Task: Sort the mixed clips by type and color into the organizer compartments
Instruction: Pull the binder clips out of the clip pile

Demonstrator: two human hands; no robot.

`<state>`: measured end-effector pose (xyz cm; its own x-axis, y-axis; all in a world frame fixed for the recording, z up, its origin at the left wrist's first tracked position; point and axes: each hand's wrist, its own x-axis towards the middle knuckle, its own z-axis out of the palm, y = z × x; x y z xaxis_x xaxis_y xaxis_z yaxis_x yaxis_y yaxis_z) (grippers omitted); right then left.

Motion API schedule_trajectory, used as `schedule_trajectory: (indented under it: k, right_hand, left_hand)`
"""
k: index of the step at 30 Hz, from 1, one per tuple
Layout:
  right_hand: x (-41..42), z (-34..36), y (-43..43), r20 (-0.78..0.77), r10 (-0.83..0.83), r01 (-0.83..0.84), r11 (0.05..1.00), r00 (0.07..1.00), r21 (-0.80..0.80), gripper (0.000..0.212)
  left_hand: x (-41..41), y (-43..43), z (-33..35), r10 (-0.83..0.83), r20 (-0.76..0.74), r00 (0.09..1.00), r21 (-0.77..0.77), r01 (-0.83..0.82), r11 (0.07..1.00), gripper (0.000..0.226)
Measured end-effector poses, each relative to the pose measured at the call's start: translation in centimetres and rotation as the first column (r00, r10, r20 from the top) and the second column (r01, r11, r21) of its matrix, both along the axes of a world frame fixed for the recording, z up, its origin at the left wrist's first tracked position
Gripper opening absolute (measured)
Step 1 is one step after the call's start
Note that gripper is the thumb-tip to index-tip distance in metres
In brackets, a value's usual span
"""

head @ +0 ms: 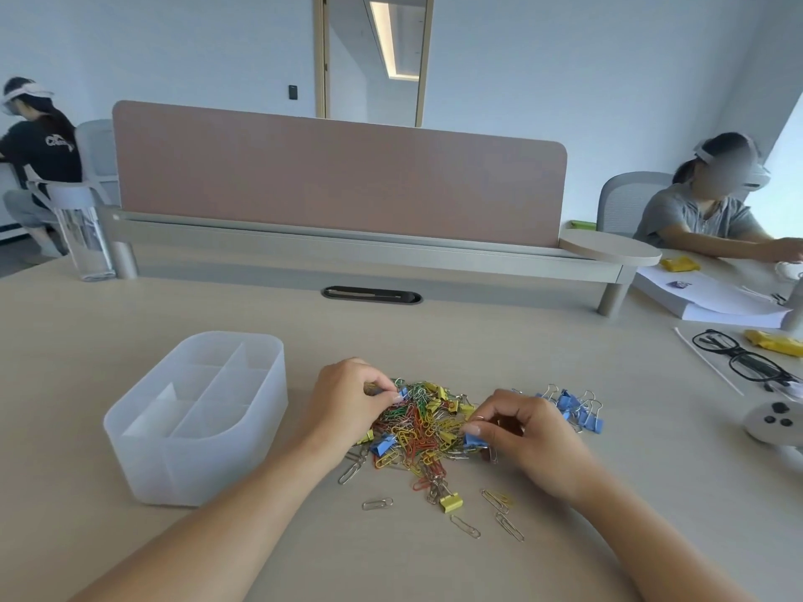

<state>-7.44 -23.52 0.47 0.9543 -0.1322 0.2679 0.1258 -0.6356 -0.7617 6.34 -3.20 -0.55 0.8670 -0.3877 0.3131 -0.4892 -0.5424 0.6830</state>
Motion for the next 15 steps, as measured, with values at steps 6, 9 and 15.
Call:
schedule_trajectory:
  k: [6, 9, 15]
  right_hand:
    - [0.2, -0.3, -0.3, 0.066, 0.002, 0.006, 0.993, 0.998, -0.12, 0.013]
    - [0.1, 0.2, -0.1, 0.134, -0.002, 0.025, 0.985, 0.991, -0.171, 0.017]
    - [0.1, 0.1, 0.2, 0.101, -0.041, 0.054, 0.99, 0.994, -0.132, 0.011]
  left_hand:
    - [-0.8, 0.9, 0.7, 0.05, -0.04, 0.998, -0.048, -0.052, 0.997, 0.005]
    - [-0.9, 1.3, 1.0, 0.032, -0.048, 0.998, -0.102, -0.037, 0.994, 0.005]
    - [-1.0, 1.7, 1.6, -0.041, -0.082, 0.996, -0.209, 0.023, 0.978, 0.029]
